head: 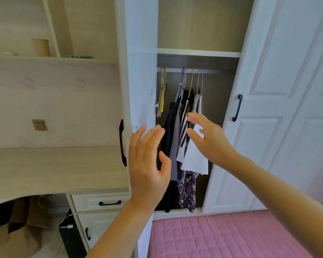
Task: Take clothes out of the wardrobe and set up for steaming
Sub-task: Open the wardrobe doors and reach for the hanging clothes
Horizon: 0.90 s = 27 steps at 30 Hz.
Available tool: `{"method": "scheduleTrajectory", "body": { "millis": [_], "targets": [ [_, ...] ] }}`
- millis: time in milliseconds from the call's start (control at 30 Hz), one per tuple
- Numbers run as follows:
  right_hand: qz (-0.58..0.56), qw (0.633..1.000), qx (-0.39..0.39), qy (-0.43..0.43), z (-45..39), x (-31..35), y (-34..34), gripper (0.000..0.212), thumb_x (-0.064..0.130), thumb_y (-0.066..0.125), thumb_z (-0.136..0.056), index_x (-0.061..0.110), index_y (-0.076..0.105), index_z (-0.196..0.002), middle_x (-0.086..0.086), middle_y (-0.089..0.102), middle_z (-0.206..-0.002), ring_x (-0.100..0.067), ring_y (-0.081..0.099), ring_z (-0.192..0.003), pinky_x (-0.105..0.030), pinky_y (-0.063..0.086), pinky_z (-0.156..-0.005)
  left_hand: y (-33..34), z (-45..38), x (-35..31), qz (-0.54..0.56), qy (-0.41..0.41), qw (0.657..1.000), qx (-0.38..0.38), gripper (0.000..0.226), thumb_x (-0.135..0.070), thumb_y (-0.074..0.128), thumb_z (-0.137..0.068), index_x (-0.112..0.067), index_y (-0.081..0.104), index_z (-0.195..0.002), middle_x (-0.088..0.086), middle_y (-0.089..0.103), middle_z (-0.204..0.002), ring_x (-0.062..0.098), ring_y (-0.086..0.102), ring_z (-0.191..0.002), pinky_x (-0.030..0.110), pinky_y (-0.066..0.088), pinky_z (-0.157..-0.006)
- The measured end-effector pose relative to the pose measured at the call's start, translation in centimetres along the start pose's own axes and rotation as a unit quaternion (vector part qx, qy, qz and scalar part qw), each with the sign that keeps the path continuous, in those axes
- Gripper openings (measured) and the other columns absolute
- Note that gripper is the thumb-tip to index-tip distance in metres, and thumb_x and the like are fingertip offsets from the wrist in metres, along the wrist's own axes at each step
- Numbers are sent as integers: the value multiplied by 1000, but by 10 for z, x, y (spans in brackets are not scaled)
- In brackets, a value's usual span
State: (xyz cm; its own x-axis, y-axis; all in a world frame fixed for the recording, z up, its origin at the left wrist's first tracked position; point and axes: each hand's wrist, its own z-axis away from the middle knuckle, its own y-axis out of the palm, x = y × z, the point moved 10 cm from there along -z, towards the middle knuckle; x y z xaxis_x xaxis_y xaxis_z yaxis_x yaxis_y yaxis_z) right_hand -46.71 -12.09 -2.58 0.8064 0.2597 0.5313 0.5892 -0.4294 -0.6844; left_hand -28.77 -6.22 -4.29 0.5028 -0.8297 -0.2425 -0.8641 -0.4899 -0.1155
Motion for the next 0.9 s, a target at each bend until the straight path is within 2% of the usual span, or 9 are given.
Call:
{"method": "scheduleTrajectory", "body": {
  "millis": [33,133,200,267,333,533,633,733,900],
  "targets": [
    [14,1000,1,6,0,-9,-2,45,30,47,-98,25,37,-142,8,48,-141,-5,53,-107,-13,42,-88,12,2,-3,1,1,1000,23,45,5,55,-84,-4,53,-128,9,56,-131,27,37,-135,52,38,-106],
    [43,999,2,28,0,-37,-5,45,32,47,-98,24,38,-141,3,51,-139,-11,52,-111,-30,43,-102,59,7,-5,-40,-1,992,120,41,-2,55,-86,-7,58,-126,6,56,-134,25,32,-140,52,35,-109],
    [57,997,9,42,-3,-55,-5,46,33,47,-98,24,38,-141,2,49,-140,-14,51,-118,-35,39,-106,87,8,2,-44,-20,986,157,38,-7,57,-87,-10,60,-125,3,55,-135,21,30,-141,47,35,-112],
    [70,996,15,53,-8,-70,-6,45,32,46,-98,23,37,-141,2,47,-143,-18,47,-127,-36,37,-107,108,3,14,-7,-50,987,155,33,-15,52,-90,-13,63,-121,0,58,-131,18,35,-137,40,37,-112],
    [82,995,21,58,-16,-82,-7,44,31,46,-99,22,38,-141,1,47,-142,-20,48,-127,-35,38,-106,126,-5,30,16,-73,988,138,32,-21,47,-92,-13,67,-116,1,63,-124,18,44,-131,37,42,-108],
    [118,990,41,61,-61,-111,2,44,31,45,-99,21,38,-141,-1,46,-144,-20,48,-128,-33,38,-104,198,-28,87,0,-117,977,178,27,-14,56,-92,-13,66,-117,2,63,-122,15,46,-127,26,45,-100],
    [119,990,54,51,-92,-119,10,45,28,46,-99,18,38,-142,-3,46,-143,-21,49,-126,-29,38,-102,225,-40,119,0,-182,967,177,25,-12,55,-93,-15,65,-115,2,61,-118,11,50,-116,12,38,-83],
    [118,990,69,36,-129,-131,22,45,28,47,-99,17,39,-142,-4,48,-140,-21,52,-122,-27,41,-98,252,-48,147,-12,-219,957,190,27,-11,54,-94,-14,63,-119,4,62,-117,14,53,-112,16,37,-81],
    [134,987,90,20,-183,-158,50,45,27,47,-98,14,41,-141,-8,49,-137,-24,51,-120,-36,45,-100,291,-50,191,-31,-289,931,220,35,-12,53,-95,-10,53,-131,7,57,-129,21,51,-121,27,43,-90]
  ]
}}
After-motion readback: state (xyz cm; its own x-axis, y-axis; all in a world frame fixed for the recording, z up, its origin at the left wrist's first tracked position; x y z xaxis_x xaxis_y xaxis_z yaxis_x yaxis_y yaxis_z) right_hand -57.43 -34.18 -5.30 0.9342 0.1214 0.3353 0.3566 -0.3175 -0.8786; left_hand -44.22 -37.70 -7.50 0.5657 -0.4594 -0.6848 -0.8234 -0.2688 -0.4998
